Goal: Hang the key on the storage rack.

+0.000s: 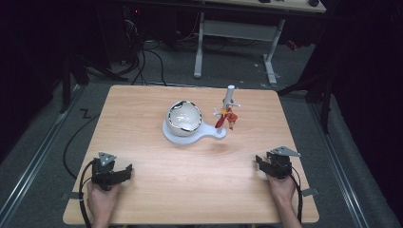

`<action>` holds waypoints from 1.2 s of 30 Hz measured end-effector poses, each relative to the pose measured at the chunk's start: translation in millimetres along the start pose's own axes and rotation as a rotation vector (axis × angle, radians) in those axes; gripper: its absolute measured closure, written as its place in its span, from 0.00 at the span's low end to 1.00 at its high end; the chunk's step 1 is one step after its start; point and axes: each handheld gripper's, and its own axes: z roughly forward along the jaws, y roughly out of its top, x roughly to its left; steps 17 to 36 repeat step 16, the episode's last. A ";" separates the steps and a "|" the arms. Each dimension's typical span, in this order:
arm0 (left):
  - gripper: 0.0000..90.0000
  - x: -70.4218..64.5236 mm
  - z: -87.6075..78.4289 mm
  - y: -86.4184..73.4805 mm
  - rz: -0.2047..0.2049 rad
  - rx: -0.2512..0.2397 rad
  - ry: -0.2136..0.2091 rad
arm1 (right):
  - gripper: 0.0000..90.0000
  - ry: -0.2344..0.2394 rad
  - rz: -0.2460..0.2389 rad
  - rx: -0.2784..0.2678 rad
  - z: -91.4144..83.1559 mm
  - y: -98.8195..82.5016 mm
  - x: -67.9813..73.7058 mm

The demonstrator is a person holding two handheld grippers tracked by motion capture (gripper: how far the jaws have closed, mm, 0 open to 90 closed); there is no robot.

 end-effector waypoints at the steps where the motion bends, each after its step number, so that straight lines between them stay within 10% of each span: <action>1: 0.19 0.0 0.0 0.0 0.000 0.000 0.000 | 0.49 -0.001 -0.001 0.007 0.4 0.1 0.1; 36: 0.19 -0.1 0.0 -0.1 0.000 0.000 0.000 | 0.44 0.004 -0.013 0.034 2.1 0.3 0.5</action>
